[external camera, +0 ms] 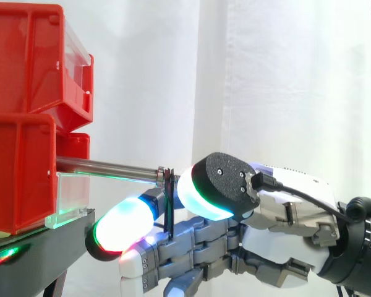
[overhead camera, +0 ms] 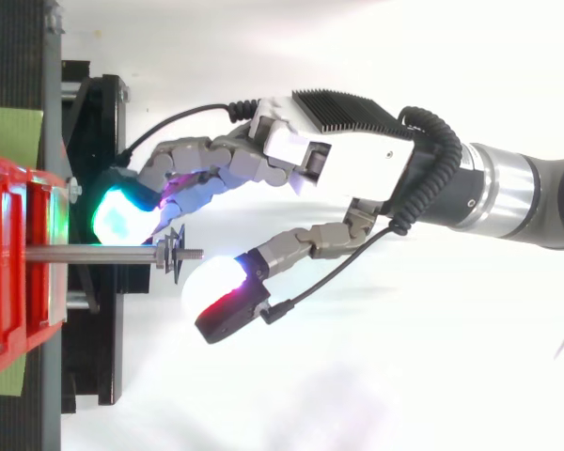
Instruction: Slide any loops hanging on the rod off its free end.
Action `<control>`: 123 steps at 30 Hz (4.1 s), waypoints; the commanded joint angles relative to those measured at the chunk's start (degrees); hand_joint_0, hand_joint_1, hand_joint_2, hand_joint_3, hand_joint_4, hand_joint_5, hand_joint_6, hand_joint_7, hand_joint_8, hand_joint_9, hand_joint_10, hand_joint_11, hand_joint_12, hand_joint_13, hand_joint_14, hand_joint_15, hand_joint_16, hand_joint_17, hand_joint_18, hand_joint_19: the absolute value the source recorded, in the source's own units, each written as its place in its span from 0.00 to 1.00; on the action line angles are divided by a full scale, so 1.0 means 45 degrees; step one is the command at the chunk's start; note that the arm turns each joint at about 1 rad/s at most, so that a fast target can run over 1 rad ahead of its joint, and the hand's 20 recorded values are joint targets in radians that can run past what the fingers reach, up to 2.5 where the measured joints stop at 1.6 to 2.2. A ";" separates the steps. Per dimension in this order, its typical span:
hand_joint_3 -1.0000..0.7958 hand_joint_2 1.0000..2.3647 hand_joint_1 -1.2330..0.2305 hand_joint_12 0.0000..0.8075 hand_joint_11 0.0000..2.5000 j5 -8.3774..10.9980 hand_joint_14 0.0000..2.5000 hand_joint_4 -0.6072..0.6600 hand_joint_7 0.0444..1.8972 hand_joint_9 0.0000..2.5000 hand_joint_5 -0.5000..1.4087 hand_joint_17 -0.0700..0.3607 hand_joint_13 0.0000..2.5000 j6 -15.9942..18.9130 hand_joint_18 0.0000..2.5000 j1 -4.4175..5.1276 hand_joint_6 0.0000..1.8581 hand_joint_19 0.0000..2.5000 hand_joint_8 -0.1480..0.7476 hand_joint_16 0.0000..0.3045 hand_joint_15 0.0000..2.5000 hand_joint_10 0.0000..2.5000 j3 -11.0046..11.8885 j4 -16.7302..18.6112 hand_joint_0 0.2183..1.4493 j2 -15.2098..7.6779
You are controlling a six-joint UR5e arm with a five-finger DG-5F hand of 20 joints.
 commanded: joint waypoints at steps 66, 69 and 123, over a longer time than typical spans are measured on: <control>0.39 0.01 0.40 0.45 0.07 -0.1227 0.00 0.66 0.62 0.33 0.20 0.44 0.34 -0.0752 0.38 -0.0094 0.30 0.21 0.54 0.17 0.09 0.00 0.0307 0.0416 0.35 -0.0333; 0.40 0.01 0.39 0.45 0.07 -0.1227 0.00 0.66 0.58 0.33 0.20 0.44 0.34 -0.0732 0.38 -0.0114 0.33 0.21 0.54 0.17 0.09 0.00 0.0307 0.0358 0.35 -0.0333; 0.35 0.01 0.42 0.46 0.08 -0.1989 0.00 0.65 0.53 0.33 0.20 0.44 0.34 -0.0752 0.37 -0.0680 0.39 0.22 0.55 0.18 0.09 0.00 0.0307 0.0495 0.32 -0.0333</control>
